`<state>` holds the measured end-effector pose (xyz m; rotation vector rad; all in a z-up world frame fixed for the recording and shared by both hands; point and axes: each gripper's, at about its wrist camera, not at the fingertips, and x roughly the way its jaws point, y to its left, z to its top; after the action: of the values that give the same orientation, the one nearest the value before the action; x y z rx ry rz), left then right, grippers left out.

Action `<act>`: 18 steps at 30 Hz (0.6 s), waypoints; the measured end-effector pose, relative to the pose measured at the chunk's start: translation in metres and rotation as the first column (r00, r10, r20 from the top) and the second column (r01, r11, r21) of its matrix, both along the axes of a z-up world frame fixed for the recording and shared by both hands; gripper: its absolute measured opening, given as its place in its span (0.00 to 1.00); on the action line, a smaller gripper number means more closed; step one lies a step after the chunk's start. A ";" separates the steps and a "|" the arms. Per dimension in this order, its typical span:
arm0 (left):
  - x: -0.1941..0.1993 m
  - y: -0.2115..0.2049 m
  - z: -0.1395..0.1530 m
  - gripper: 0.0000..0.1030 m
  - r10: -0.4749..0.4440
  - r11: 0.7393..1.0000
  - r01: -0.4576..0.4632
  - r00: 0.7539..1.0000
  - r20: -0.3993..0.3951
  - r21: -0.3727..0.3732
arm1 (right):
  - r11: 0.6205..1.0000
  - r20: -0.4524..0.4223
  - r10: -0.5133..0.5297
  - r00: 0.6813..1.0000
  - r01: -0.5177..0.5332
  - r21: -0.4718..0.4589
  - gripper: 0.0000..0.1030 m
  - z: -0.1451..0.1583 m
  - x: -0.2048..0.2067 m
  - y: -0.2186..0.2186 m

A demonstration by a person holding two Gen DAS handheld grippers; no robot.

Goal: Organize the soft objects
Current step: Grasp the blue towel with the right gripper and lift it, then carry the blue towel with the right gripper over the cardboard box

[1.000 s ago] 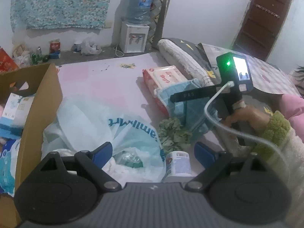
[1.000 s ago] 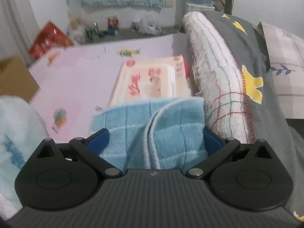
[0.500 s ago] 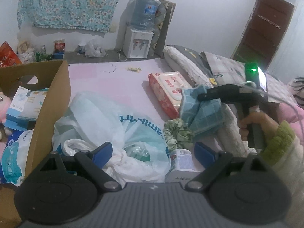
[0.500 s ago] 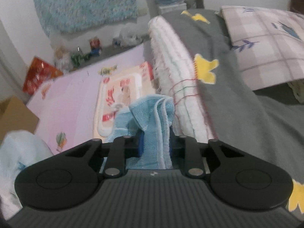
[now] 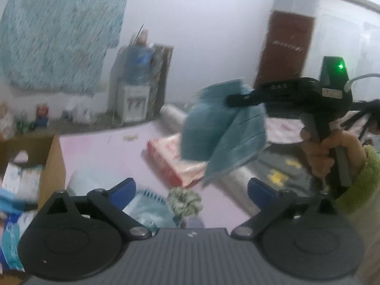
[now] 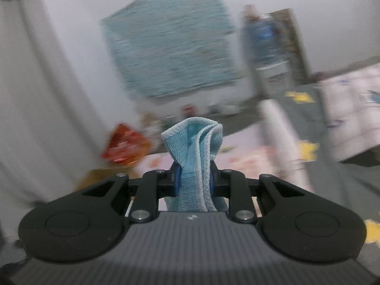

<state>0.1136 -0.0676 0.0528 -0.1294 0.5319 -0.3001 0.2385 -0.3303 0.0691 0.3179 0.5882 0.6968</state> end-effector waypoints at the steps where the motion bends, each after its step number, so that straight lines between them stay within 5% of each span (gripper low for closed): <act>1: -0.005 0.000 0.004 1.00 -0.011 1.000 0.011 1.000 0.025 0.001 | 0.998 -0.023 0.063 0.998 -0.063 0.022 0.19 0.004 -0.007 0.012; 6: -0.030 0.013 0.015 1.00 -0.007 0.999 0.003 0.996 0.087 0.041 | 0.943 -0.118 0.330 0.937 -0.320 0.096 0.19 0.008 -0.032 0.079; 11: -0.053 0.048 0.011 1.00 0.099 0.994 -0.102 0.993 0.069 0.040 | 0.823 -0.181 0.561 0.808 -0.523 0.221 0.19 0.004 -0.054 0.153; 15: -0.075 0.089 0.010 0.99 0.189 0.982 -0.189 0.979 0.076 0.000 | 0.742 -0.216 0.664 0.716 -0.594 0.312 0.19 0.000 -0.066 0.218; 18: -0.082 0.123 0.013 0.82 0.263 0.964 -0.260 0.963 0.056 -0.053 | 0.706 -0.256 0.701 0.665 -0.599 0.378 0.19 -0.007 -0.065 0.263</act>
<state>0.0317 0.0553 0.0662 -0.2311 0.4402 -0.0577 0.1737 -0.0669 0.0619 0.5045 1.0148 1.4556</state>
